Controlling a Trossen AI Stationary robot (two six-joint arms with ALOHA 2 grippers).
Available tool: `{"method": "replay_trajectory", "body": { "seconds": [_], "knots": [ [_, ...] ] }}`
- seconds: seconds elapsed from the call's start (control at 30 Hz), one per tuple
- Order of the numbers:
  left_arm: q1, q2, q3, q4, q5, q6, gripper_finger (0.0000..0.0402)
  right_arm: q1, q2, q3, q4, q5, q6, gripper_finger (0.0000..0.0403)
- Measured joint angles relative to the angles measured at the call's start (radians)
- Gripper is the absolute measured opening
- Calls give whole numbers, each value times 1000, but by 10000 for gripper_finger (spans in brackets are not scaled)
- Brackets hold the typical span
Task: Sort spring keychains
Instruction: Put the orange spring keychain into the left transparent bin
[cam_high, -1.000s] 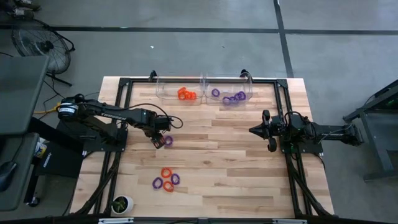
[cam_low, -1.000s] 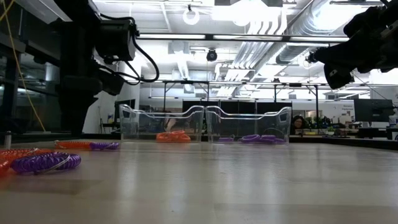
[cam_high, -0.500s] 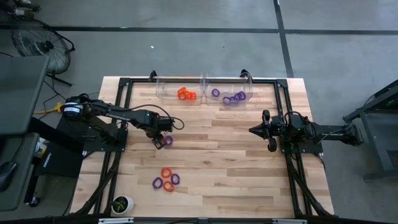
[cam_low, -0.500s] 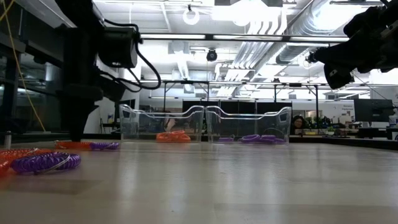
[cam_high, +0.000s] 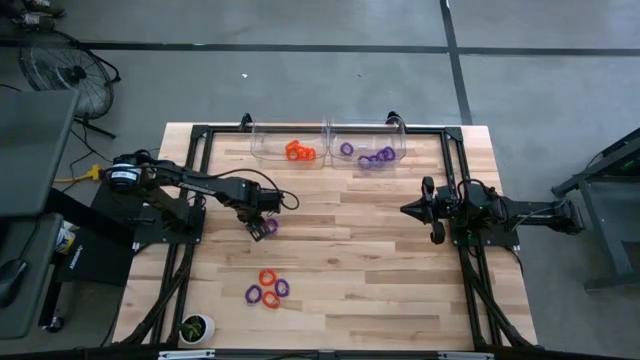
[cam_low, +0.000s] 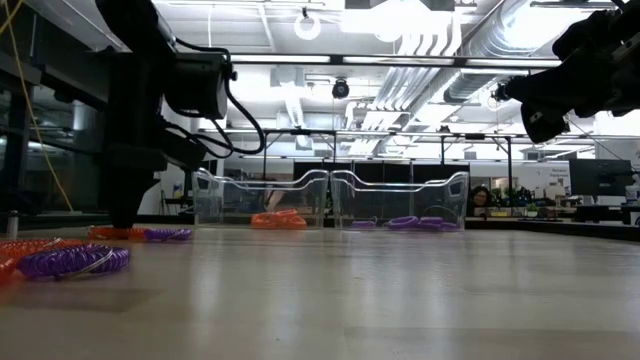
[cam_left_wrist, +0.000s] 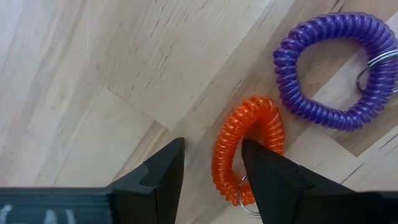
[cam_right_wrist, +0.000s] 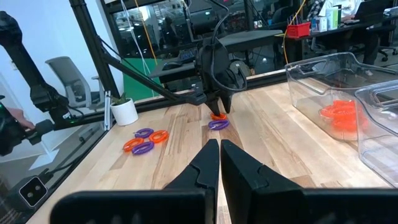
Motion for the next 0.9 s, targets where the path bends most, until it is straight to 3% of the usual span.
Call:
{"method": "replay_trajectory", "body": {
  "seconds": [0.17,0.7,0.9],
  "knots": [
    [0,2,-1,0,8,2,147,0,0,0,0,0,0,12],
    [0,4,-2,4,37,2,16,0,0,0,0,0,0,12],
    [0,6,4,-2,36,2,6,0,0,0,0,0,0,12]
  ]
}}
